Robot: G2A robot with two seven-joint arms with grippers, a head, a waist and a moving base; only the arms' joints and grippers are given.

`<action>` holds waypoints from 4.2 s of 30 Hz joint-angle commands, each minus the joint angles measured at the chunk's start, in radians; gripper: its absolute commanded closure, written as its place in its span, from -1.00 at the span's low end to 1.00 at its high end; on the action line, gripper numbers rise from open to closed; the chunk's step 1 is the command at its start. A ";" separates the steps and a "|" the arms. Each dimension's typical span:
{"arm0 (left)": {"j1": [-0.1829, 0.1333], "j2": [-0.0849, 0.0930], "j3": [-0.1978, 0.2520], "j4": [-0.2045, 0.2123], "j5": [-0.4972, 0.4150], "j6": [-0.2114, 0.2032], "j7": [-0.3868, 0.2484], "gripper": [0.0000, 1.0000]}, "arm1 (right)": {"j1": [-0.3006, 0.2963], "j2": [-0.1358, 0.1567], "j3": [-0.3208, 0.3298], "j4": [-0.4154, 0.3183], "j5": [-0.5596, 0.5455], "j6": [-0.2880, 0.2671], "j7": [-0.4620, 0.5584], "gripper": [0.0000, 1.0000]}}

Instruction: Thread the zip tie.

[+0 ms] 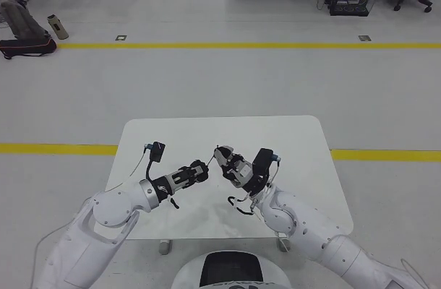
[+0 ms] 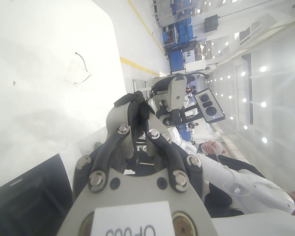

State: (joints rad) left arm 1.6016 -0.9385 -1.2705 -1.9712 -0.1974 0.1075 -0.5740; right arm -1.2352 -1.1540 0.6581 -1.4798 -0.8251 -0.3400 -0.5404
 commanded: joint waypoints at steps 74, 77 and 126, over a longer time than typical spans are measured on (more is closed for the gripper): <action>0.000 0.000 0.000 0.000 0.000 0.000 0.000 1.00 | 0.005 0.001 -0.012 -0.001 -0.023 0.000 -0.045 1.00; 0.000 0.000 0.000 0.000 0.000 0.000 0.000 1.00 | 0.007 0.000 -0.015 0.003 -0.021 0.000 -0.040 1.00; 0.000 0.000 0.000 0.000 0.000 0.000 0.000 1.00 | 0.000 -0.013 -0.005 0.017 -0.087 0.000 0.028 1.00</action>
State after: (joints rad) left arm 1.6016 -0.9385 -1.2705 -1.9712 -0.1974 0.1075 -0.5740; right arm -1.2345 -1.1670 0.6533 -1.4626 -0.9129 -0.3400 -0.5136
